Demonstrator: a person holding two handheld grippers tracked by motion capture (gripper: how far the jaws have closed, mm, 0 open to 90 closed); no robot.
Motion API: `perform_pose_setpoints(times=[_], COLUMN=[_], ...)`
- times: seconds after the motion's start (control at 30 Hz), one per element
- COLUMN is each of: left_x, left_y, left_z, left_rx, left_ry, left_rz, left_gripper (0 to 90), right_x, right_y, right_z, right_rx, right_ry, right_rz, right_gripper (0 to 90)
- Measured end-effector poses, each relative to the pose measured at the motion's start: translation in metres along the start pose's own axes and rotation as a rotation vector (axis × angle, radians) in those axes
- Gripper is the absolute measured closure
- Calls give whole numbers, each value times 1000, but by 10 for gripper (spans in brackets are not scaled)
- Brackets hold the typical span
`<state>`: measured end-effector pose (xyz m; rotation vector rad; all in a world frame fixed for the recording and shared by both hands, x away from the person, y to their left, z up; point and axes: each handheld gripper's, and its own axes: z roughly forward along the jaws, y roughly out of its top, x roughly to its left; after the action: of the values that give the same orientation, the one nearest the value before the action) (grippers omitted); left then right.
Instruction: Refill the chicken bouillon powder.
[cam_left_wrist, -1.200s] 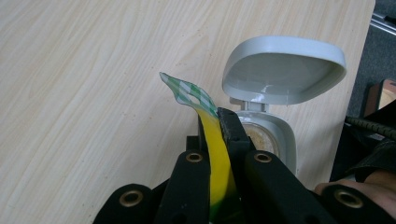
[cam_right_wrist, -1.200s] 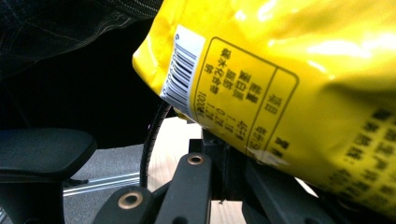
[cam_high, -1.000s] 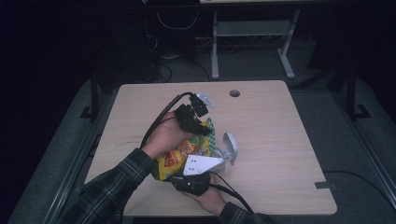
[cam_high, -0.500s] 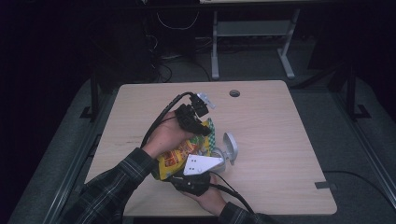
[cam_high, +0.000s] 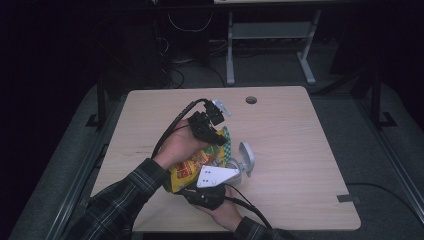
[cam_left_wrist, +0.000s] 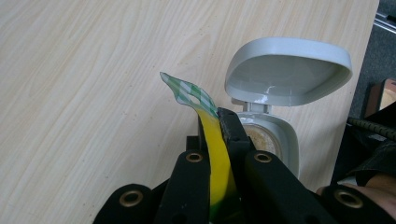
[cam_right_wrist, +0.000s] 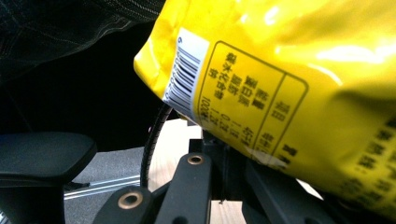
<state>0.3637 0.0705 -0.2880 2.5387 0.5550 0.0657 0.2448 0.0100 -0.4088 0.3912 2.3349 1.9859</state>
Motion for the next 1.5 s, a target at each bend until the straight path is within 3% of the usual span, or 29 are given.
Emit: perform_pose_setpoints(times=[0.9,1.5], left_x=[-3,-4], left_y=[3,4], left_z=[-1,1], left_rx=[2,9], left_ry=[16,16], left_rz=[5,-3], left_gripper=[900,900], right_x=[0,0], right_y=[1,1], right_z=[-1,-1], right_rx=[-11,-18], right_ry=[-1,6], right_rz=[-4,18], right_gripper=[900,900])
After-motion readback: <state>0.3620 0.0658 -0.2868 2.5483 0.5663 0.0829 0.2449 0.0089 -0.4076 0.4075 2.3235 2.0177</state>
